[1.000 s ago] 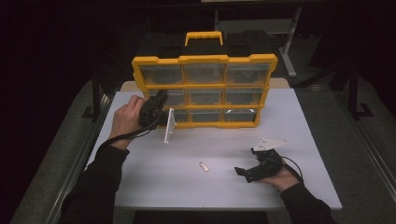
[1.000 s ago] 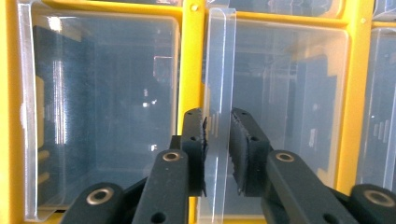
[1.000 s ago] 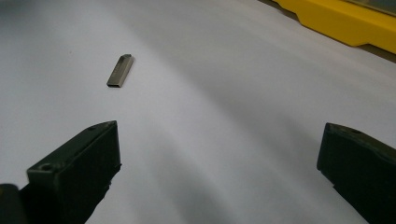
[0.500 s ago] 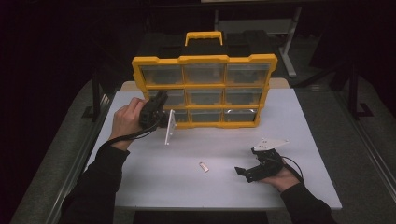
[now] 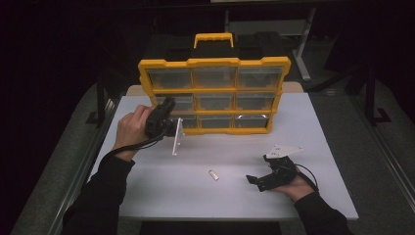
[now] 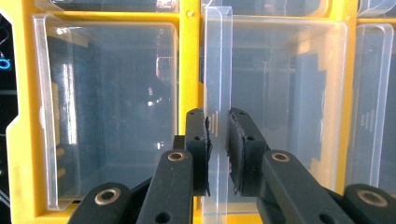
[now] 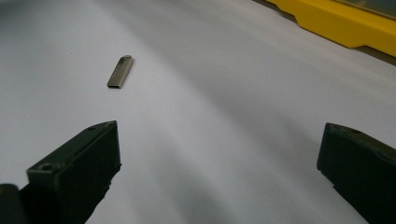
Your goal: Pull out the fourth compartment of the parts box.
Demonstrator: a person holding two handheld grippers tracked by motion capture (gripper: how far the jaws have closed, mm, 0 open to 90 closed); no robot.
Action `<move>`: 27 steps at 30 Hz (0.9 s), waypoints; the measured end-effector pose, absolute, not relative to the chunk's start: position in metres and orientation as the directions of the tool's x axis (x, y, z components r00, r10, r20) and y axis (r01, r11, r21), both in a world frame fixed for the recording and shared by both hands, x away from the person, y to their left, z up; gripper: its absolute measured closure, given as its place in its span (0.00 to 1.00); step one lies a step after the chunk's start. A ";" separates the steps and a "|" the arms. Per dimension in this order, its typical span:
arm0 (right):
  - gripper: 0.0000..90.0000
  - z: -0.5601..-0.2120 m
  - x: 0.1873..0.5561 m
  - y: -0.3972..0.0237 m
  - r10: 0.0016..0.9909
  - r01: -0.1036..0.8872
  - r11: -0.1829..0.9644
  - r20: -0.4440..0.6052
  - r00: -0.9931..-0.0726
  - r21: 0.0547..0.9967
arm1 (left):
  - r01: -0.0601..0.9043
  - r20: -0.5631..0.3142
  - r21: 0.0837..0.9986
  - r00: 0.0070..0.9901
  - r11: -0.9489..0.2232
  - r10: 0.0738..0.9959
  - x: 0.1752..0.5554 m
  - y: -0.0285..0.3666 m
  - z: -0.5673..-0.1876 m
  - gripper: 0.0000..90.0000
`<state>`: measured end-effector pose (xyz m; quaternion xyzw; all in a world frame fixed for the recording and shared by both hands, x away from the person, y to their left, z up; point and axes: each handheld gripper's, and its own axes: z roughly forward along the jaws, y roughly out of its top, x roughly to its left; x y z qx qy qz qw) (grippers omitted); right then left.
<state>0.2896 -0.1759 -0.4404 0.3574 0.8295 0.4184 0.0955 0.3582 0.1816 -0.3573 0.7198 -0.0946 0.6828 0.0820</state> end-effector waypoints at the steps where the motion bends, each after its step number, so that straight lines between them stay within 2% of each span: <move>1: 0.00 -0.440 0.290 -0.176 0.673 0.512 0.395 0.140 -0.727 0.763 | -0.249 0.998 -0.011 0.050 -0.968 -0.024 0.358 0.181 -0.357 0.88; 27: 0.00 -0.440 0.289 -0.175 0.674 0.512 0.395 0.139 -0.726 0.763 | -0.252 0.998 -0.017 0.053 -0.968 -0.031 0.342 0.182 -0.356 0.88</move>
